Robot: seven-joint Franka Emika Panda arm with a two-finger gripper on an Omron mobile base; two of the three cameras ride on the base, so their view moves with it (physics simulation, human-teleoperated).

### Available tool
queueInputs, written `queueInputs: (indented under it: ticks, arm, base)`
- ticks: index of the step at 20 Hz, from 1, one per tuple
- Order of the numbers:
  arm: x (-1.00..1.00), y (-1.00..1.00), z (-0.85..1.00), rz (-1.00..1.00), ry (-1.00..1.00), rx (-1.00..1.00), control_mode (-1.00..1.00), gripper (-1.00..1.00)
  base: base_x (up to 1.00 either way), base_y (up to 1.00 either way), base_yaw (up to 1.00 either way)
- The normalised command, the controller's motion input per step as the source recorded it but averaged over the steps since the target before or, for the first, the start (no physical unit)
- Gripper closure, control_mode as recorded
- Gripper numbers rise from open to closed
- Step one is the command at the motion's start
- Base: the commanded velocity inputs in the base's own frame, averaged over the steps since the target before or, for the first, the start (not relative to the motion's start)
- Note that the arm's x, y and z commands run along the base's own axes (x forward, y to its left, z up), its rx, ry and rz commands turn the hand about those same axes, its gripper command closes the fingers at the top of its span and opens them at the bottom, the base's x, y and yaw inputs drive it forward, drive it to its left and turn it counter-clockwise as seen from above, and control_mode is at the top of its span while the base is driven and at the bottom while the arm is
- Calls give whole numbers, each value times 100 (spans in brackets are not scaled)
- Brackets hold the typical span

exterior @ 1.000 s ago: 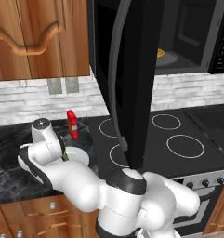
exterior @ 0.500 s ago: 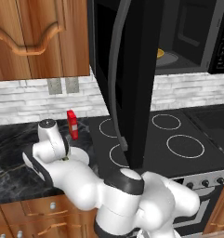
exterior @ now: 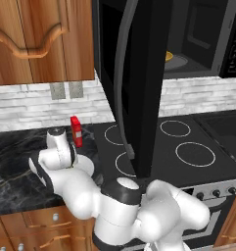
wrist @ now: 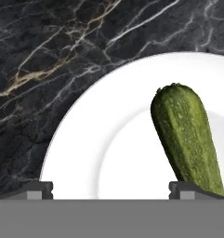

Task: Pick the squash from the counter and place it in the microwave.

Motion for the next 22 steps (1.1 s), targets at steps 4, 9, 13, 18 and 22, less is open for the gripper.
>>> queueInputs:
  ticks: [4,9,13,18,22]
  arm:
    - [15,-15,-13,6,0,-3,-100,-100]
    - [22,-1,-19,9,0,0,-100,-100]
    - [-24,0,25,5,0,0,-100,-100]
    - [-31,-11,40,1,0,0,-100,-100]
    - [-12,-32,12,0,0,-4,-100,-100]
  base:
    - [0,0,0]
    - [0,0,0]
    - [0,0,0]
    - [0,0,0]
    - [0,0,0]
